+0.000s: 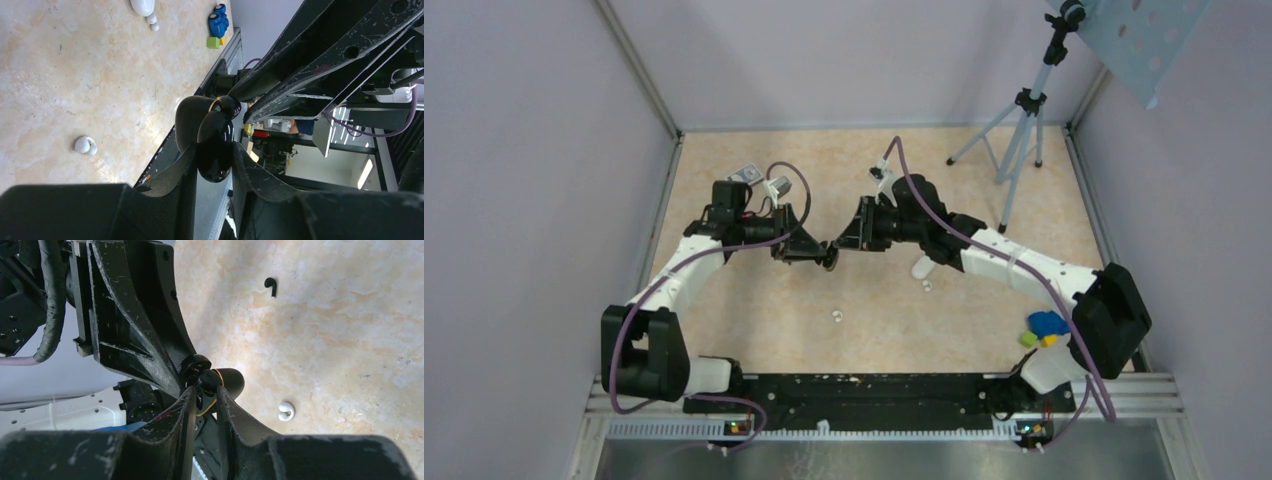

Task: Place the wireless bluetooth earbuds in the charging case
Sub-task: Adjust the right earbud in the right side groove of the charging case.

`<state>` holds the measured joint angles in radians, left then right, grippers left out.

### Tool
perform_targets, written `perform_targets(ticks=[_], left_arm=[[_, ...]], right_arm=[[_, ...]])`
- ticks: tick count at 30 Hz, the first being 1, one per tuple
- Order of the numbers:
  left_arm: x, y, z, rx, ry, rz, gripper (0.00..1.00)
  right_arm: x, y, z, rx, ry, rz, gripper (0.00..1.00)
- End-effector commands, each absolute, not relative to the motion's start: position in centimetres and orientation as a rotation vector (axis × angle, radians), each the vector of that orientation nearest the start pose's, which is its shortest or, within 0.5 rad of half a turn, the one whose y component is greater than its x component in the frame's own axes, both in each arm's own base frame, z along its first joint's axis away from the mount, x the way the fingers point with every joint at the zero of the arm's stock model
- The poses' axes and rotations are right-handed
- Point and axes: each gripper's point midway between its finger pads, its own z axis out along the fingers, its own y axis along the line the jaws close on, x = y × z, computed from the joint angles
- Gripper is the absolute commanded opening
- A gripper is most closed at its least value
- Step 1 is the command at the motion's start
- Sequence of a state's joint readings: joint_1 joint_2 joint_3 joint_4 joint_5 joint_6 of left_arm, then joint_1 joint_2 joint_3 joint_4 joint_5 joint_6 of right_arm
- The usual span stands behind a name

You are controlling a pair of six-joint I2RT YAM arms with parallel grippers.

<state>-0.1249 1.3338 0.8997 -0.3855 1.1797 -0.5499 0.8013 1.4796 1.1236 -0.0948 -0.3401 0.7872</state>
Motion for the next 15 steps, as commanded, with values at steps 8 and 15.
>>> perform_targets(ticks=[8, 15], left_arm=[[24.9, -20.2, 22.0, 0.17, 2.275, -1.704, 0.0], [24.8, -20.2, 22.1, 0.173, 2.274, -1.706, 0.0]], right_arm=[[23.1, 37.6, 24.5, -0.312, 2.189, 1.307, 0.24], [24.7, 36.0, 25.5, -0.386, 2.134, 1.135, 0.27]])
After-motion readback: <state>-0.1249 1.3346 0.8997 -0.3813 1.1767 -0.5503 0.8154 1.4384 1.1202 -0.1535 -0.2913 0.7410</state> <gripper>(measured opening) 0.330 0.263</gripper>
